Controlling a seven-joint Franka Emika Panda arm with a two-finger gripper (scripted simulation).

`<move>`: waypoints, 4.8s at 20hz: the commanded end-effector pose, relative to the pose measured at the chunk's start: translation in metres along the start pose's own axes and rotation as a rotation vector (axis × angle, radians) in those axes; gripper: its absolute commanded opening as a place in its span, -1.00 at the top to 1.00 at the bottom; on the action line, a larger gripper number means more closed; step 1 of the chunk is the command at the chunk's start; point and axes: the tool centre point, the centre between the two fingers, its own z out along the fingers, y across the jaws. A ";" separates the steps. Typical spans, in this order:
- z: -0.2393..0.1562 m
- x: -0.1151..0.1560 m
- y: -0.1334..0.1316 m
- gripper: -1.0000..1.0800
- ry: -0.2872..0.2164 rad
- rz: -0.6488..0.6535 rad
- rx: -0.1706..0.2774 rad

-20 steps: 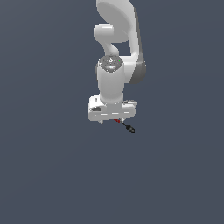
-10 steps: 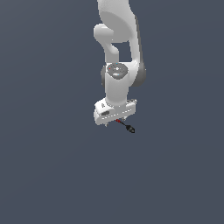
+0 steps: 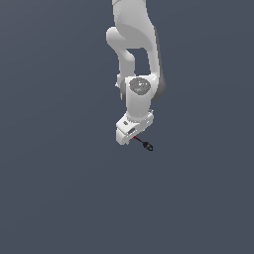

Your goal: Pick up the object and move it to a goal position.

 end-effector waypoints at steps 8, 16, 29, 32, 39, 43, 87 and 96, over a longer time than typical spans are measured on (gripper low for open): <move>0.020 -0.007 -0.025 -0.92 -0.002 -0.207 0.008; 0.023 -0.008 -0.030 -0.92 -0.002 -0.245 0.010; 0.064 -0.009 -0.031 -0.92 -0.002 -0.250 0.010; 0.071 -0.009 -0.031 -0.92 -0.002 -0.251 0.010; 0.074 -0.009 -0.031 1.00 -0.002 -0.252 0.010; 0.074 -0.009 -0.031 1.00 -0.002 -0.252 0.010; -0.181 0.169 0.088 1.00 0.783 -0.544 -0.443; -0.251 0.178 0.095 1.00 0.945 -0.599 -0.534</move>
